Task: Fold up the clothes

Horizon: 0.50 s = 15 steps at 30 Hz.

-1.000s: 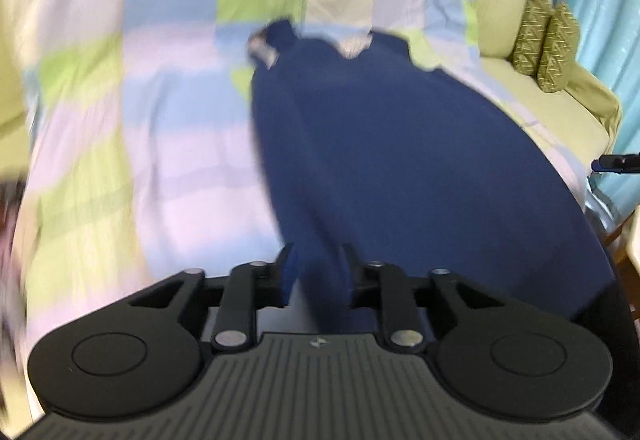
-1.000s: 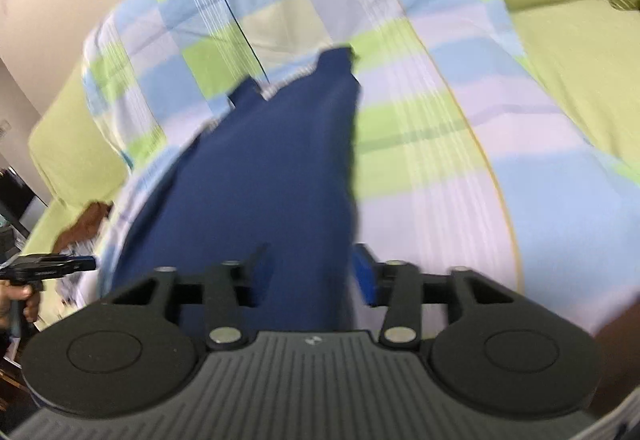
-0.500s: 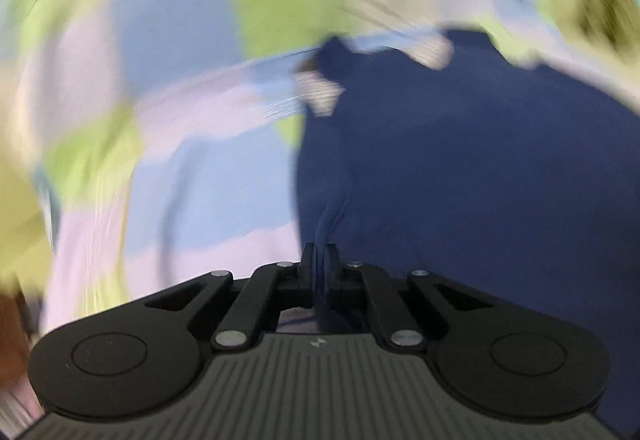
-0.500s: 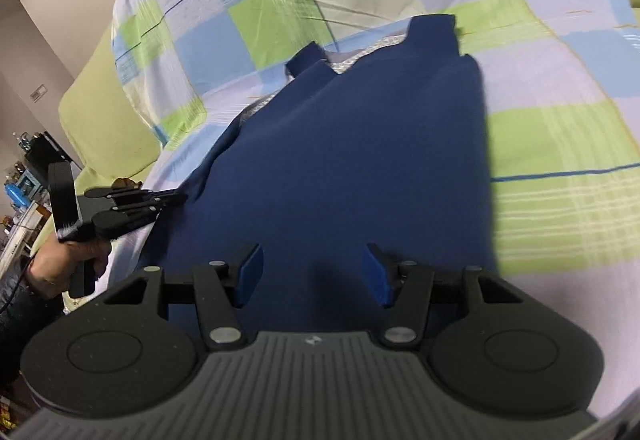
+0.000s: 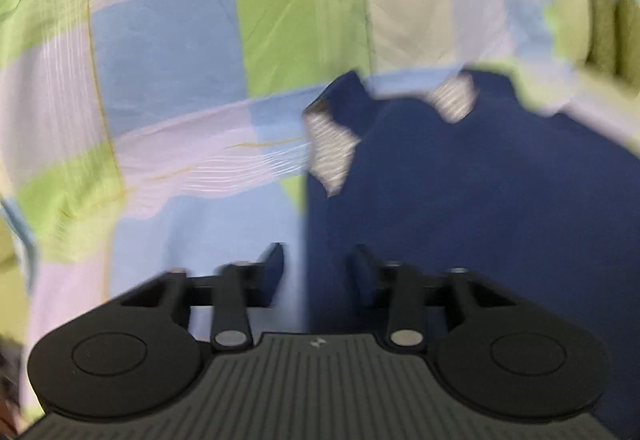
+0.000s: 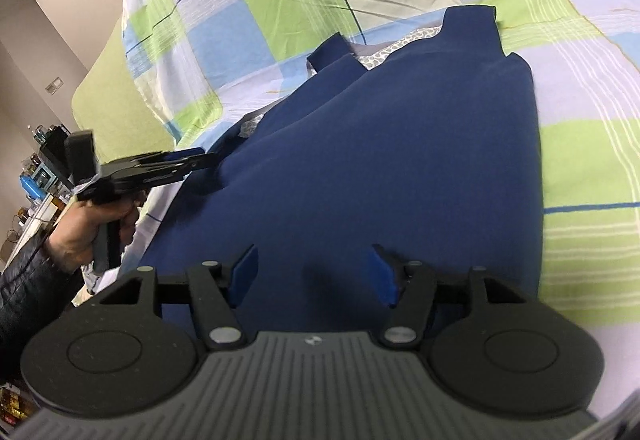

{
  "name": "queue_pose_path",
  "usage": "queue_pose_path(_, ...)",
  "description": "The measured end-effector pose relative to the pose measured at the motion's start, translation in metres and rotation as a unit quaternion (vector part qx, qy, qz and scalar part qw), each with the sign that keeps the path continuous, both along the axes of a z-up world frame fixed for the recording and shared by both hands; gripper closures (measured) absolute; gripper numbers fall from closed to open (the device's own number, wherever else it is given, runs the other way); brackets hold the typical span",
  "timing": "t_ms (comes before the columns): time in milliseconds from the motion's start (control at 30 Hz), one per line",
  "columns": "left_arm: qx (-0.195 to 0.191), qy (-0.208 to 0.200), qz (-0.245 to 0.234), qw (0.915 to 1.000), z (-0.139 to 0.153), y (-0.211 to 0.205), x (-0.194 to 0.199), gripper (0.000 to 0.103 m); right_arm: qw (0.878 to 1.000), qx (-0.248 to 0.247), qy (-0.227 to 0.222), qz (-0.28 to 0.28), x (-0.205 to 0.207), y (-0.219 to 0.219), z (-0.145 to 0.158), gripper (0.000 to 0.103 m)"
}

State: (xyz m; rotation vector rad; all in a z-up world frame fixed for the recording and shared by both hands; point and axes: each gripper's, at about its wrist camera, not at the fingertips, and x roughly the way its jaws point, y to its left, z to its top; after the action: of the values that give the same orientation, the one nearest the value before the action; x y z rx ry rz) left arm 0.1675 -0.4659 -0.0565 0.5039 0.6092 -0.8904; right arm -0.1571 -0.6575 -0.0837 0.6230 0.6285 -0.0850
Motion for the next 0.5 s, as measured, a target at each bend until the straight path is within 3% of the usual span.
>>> queue_pose_path(67,-0.009,0.028,0.012,0.9995,-0.006,0.008,0.014,0.064,1.0,-0.015,0.007,-0.005,-0.001,-0.006,-0.003,0.046)
queue_pose_path(167,-0.016,0.021,0.006,0.9996,-0.001,0.009,0.011,0.066,0.999,-0.025,0.005,-0.032,-0.008,-0.026,-0.002,0.046)
queue_pose_path(333,-0.085,0.039,-0.023,0.9953,0.03,-0.01,0.018,0.069,0.996,-0.029,-0.035,-0.074,-0.005,-0.064,0.013,0.041)
queue_pose_path(400,-0.097,0.058,-0.047,0.9924,0.04,-0.041,0.038,0.064,0.995,-0.034,-0.047,-0.078,0.01,-0.09,0.018,0.041)
queue_pose_path(500,-0.091,0.032,-0.078,0.9923,0.041,-0.082,0.054,0.061,0.994,-0.046,-0.057,-0.081,0.034,-0.121,0.02,0.041)
